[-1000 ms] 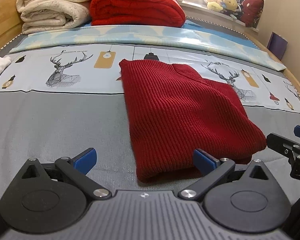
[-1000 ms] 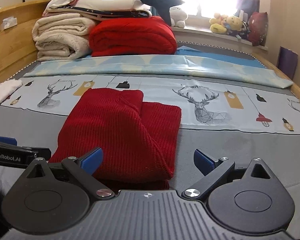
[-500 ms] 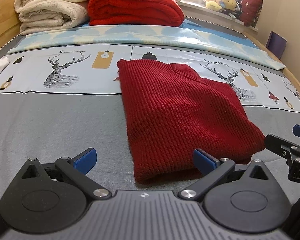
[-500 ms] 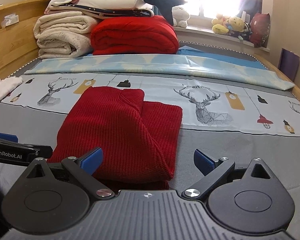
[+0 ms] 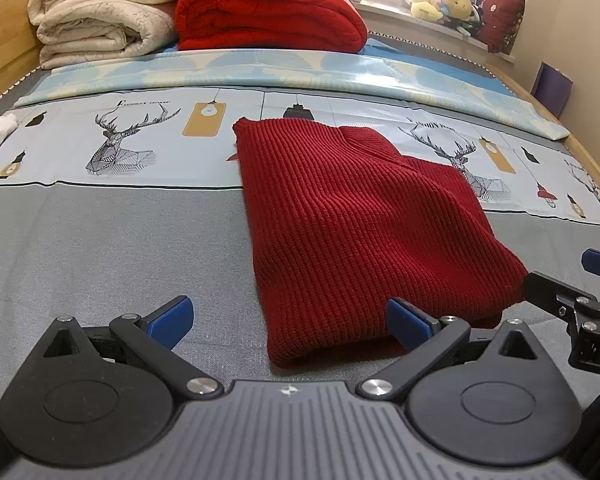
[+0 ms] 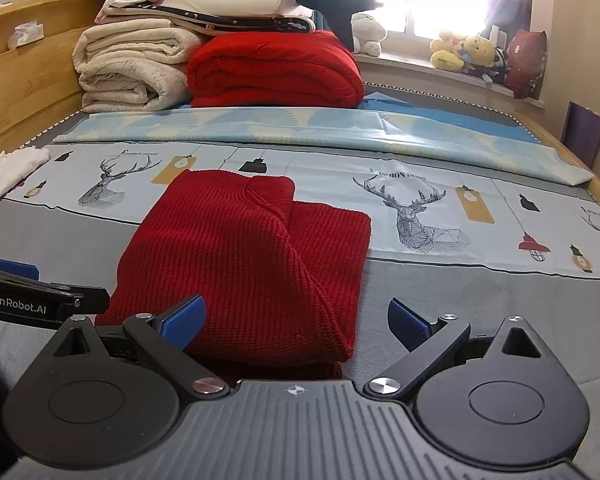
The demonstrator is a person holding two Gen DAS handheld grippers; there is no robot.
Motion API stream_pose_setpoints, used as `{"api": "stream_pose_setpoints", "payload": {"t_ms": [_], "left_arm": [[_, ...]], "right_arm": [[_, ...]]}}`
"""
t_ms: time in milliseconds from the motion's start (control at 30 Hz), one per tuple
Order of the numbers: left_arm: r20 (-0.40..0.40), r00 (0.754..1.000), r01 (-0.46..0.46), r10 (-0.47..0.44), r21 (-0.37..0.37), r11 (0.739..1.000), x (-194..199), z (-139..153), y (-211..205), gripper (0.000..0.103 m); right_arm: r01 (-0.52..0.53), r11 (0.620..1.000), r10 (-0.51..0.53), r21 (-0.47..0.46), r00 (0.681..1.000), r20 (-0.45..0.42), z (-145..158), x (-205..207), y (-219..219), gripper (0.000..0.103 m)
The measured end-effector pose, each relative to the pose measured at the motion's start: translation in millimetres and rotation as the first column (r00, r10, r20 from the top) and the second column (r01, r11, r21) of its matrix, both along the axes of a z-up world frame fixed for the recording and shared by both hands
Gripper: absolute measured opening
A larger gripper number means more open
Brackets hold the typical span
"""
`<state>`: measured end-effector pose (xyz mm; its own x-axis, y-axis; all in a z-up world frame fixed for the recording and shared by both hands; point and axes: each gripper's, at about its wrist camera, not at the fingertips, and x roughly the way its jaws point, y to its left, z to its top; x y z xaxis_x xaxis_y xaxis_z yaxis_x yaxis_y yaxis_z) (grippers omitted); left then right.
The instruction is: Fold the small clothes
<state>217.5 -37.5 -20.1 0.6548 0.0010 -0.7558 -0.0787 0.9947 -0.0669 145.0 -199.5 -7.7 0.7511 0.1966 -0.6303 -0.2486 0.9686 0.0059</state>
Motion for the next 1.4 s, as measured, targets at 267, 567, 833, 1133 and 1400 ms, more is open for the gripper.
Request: {"api": "stream_pose_setpoints", "payload": {"t_ms": [267,567,833,1133,1400], "left_arm": [[0.000,1.000,0.002,-0.002,0.000,1.000,-0.1,0.1,0.3,0.103],[0.000,1.000,0.001,-0.001,0.000,1.000,-0.2,0.0,0.5,0.103],[-0.001,1.000,0.001,-0.001,0.000,1.000,-0.1,0.2,0.1,0.103],[0.000,1.000,0.001,-0.001,0.000,1.000,0.1,0.2,0.0,0.103],[0.002,1.000,0.005,-0.005,0.001,1.000,-0.2,-0.2,-1.1,0.103]], "right_arm": [[-0.001,1.000,0.001,-0.001,1.000,0.001,0.0,0.0,0.6,0.098],[-0.010,1.000,0.010,-0.005,1.000,0.002,0.1,0.1,-0.1,0.098],[-0.017,1.000,0.017,-0.009,1.000,0.002,-0.6,0.0,-0.3,0.098],[-0.019,1.000,0.019,-0.010,1.000,0.002,-0.8,-0.3,-0.1,0.098],[-0.020,1.000,0.020,-0.011,1.000,0.003,-0.8,-0.3,0.0,0.098]]}}
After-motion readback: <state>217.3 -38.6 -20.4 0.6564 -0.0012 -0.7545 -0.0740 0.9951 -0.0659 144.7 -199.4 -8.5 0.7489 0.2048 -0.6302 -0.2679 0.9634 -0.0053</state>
